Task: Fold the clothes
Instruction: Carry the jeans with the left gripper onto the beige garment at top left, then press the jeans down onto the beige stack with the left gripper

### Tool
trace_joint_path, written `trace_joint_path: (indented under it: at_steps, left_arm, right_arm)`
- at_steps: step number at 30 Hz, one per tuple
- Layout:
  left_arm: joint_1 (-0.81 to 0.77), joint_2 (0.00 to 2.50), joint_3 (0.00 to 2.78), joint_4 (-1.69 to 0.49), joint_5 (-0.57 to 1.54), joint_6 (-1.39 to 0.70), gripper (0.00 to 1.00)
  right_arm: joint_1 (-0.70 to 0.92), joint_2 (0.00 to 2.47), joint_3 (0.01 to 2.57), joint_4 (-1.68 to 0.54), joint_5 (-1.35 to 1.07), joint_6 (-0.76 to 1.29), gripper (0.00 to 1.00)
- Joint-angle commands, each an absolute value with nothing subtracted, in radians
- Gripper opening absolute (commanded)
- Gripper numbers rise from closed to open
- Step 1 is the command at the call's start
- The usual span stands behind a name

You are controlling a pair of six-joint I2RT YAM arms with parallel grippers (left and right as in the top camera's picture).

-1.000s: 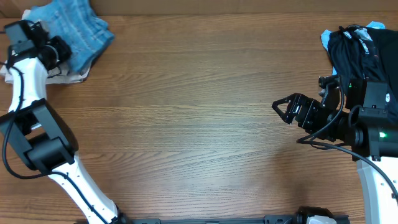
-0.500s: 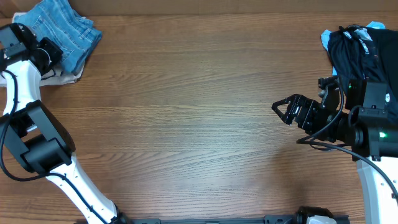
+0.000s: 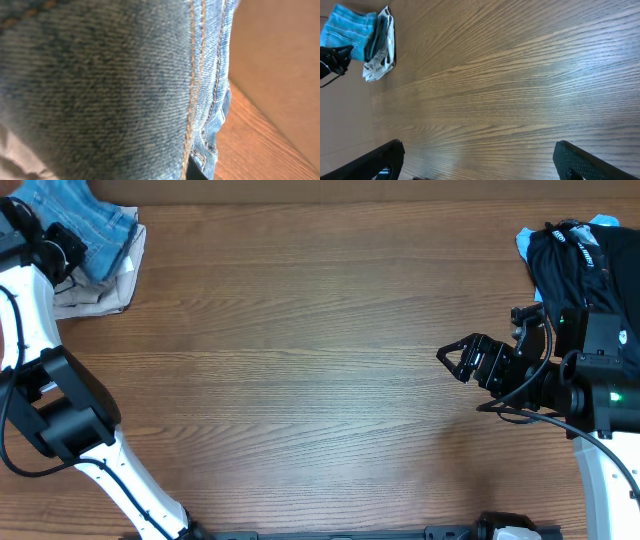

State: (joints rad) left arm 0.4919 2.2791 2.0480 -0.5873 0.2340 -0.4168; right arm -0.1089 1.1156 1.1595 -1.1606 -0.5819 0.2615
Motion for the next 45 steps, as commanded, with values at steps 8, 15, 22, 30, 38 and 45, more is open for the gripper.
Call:
trace_joint_path:
  at_steps: [8,15,22,30,38,45]
  left_arm:
    - [0.526,2.393,2.043,-0.636,0.123,-0.461,0.43]
    - [0.563,2.447,2.043,-0.718,0.127,-0.487,0.59]
    - [0.556,2.372,2.046,-0.797,0.132,-0.491,0.56]
    - [0.526,2.206,2.046,-0.807,0.189,-0.495,0.58]
    - [0.486,2.139,2.045,-0.695,0.124,-0.494,0.04]
    - [0.468,2.233,2.045,-0.471,-0.112,-0.293,0.04]
  right_arm:
    - [-0.106,1.113,1.173,-1.159,-0.577,0.255,1.0]
    - [-0.106,1.113,1.173,-1.158,-0.576,0.255,1.0]
    - [-0.106,1.113,1.173,-1.159,-0.577,0.255,1.0]
    - [-0.106,1.113,1.173,-1.176,-0.577,0.255,1.0]
    - [-0.106,1.113,1.173,-1.177,-0.577,0.255,1.0]
    - [-0.106,1.113,1.173,-1.177,-0.562,0.254,1.0]
